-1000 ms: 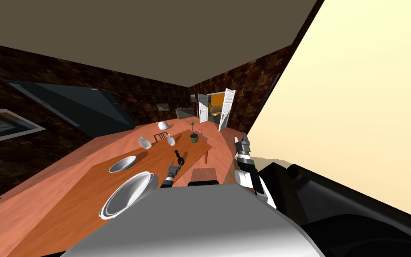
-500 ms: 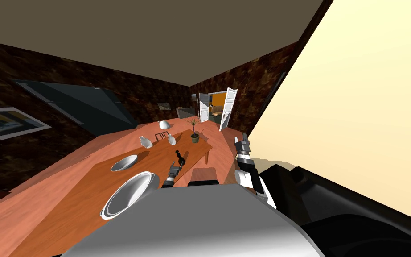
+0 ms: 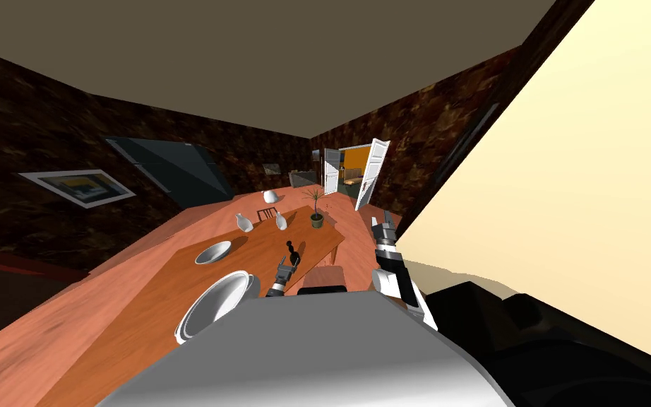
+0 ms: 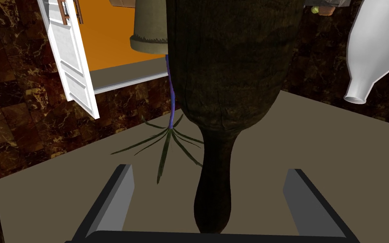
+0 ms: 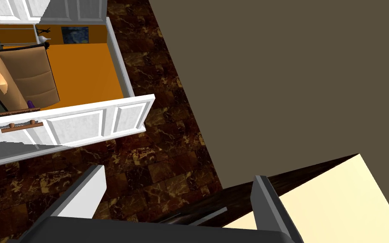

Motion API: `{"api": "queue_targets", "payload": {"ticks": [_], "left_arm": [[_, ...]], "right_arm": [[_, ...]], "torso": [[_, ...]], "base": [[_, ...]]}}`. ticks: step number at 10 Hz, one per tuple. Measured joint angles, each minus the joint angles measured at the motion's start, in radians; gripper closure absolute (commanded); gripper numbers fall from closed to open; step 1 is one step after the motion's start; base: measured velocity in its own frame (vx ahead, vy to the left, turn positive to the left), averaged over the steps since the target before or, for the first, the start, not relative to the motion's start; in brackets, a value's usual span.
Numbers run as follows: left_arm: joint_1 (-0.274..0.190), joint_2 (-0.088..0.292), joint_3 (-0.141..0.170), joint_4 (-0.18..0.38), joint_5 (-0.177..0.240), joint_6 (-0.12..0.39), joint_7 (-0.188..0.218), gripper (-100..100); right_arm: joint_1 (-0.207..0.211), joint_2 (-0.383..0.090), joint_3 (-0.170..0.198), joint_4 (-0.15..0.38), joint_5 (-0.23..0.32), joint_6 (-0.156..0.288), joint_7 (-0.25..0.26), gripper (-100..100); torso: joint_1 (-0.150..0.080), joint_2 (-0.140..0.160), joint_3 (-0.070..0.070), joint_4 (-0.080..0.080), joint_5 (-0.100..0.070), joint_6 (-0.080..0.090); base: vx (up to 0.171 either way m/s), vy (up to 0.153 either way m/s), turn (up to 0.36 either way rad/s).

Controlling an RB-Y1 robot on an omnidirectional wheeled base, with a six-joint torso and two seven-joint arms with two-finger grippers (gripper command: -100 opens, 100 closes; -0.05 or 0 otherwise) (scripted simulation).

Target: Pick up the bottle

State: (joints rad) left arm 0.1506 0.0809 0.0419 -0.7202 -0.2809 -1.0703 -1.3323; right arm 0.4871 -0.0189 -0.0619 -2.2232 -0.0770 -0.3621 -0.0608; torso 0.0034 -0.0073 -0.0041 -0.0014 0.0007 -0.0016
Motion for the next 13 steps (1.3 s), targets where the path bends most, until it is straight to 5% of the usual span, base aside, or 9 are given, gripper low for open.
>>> {"api": "queue_targets", "payload": {"ticks": [2, 4, 6, 13], "left_arm": [[0.009, -0.038, -0.010, 0.032, -0.041, -0.011, -0.017, -100], [0.051, -0.041, -0.021, -0.038, -0.055, 0.020, -0.004, -100], [0.044, -0.038, -0.018, -0.066, -0.054, 0.015, -0.003, -100], [0.138, -0.116, -0.053, -0.201, -0.148, 0.062, -0.012, -100]], "right_arm": [[0.000, 0.000, 0.000, 0.000, 0.000, 0.000, 0.000, 0], [0.000, 0.000, 0.000, 0.000, 0.000, 0.000, 0.000, 0], [0.000, 0.000, 0.000, 0.000, 0.000, 0.000, 0.000, 0], [0.000, 0.000, 0.000, 0.000, 0.000, 0.000, 0.000, 0]], "torso": [[0.001, 0.000, 0.000, 0.000, 0.000, 0.000], [-0.002, 0.006, 0.003, 0.001, -0.001, 0.001], [-0.003, 0.008, 0.004, 0.002, -0.001, 0.001], [-0.001, 0.003, 0.002, 0.001, 0.000, 0.000]], "base": [[0.072, 0.045, 0.059], [-0.007, -0.001, -0.006], [0.025, 0.012, 0.087], [0.061, 0.032, 0.107]]}}
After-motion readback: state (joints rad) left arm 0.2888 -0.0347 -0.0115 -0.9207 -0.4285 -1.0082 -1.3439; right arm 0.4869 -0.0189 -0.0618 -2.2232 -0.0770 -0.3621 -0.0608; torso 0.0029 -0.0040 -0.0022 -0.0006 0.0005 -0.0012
